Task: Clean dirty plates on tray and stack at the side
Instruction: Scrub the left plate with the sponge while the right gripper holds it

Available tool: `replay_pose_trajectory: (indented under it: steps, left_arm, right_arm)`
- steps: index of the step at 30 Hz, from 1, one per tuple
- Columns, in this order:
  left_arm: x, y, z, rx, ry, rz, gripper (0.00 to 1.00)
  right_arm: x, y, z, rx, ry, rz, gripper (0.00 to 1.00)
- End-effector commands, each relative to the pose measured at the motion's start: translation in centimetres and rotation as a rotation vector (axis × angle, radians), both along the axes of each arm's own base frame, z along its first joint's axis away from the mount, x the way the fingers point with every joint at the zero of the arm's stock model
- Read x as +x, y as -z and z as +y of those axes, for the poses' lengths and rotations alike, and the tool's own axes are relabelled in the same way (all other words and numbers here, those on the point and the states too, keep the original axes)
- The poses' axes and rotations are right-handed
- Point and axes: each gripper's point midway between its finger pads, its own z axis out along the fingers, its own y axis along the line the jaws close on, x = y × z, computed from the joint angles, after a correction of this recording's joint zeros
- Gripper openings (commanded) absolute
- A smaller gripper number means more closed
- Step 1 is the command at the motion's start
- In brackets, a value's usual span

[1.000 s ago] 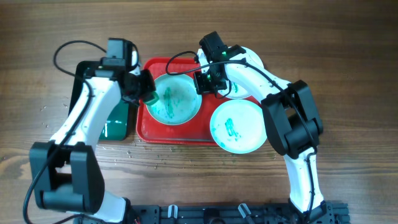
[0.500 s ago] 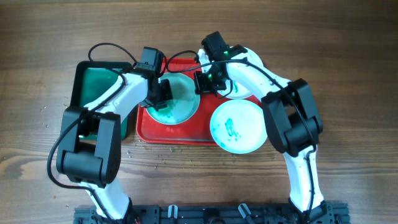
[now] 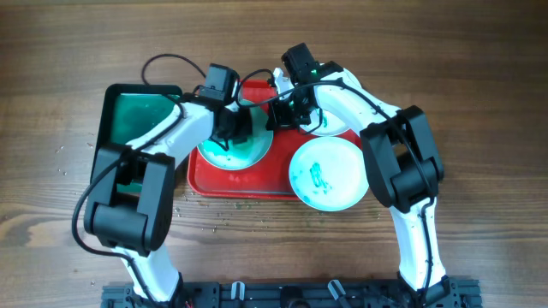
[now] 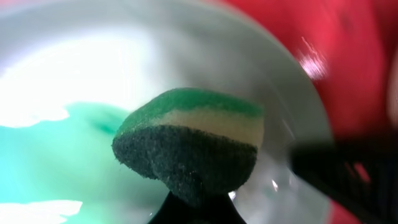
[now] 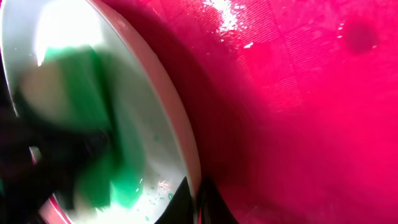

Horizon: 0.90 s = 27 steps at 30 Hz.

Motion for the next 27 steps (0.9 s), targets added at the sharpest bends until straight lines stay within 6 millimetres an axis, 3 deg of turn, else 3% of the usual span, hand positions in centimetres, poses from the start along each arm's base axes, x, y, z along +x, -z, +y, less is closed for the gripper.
replay_pose_trajectory:
  steps: [1,3,4,7,9,11,13,16,19,23,27]
  left_arm:
    - [1.7,1.0,7.4,0.227,-0.3,-0.042,0.04]
    - [1.5,1.1,7.8,0.23,-0.315,-0.03,0.04]
    - [0.7,1.4,6.9,0.191,-0.286,0.014,0.04]
    - [-2.9,1.2,0.6,-0.081,0.007,0.158,0.04]
    - [-5.3,-0.5,-3.8,-0.313,0.202,0.209,0.04]
    - [-6.6,-1.8,-6.2,-0.432,0.279,0.23,0.04]
    - [-6.1,-1.7,-7.0,-0.414,0.304,0.19,0.04]
    - [-3.7,-1.2,-6.4,-0.345,0.205,0.125,0.04]
    - [-1.2,0.1,-4.2,-0.213,0.077,0.059,0.04]
    - [0.9,1.4,1.5,0.053,-0.151,-0.007,0.04]
    - [1.6,1.5,6.5,0.194,-0.344,-0.027,0.04]
  right_arm:
    - [-1.5,1.9,0.6,0.008,-0.036,0.054,0.04]
    - [-1.4,1.9,0.6,0.008,-0.038,0.052,0.04]
    - [-1.4,1.9,0.6,0.009,-0.038,0.05,0.04]
    - [-1.3,1.9,0.7,0.011,-0.038,0.047,0.04]
    - [-1.2,1.8,0.8,0.014,-0.037,0.04,0.04]
    - [-1.1,1.8,0.8,0.017,-0.038,0.035,0.04]
    - [-1.1,1.8,0.8,0.017,-0.037,0.037,0.04]
    - [-1.2,1.8,0.8,0.015,-0.038,0.041,0.04]
    - [-1.3,1.8,0.7,0.013,-0.037,0.044,0.04]
    - [-1.3,1.8,0.7,0.013,-0.038,0.043,0.04]
    - [-1.2,1.8,0.7,0.012,-0.038,0.042,0.04]
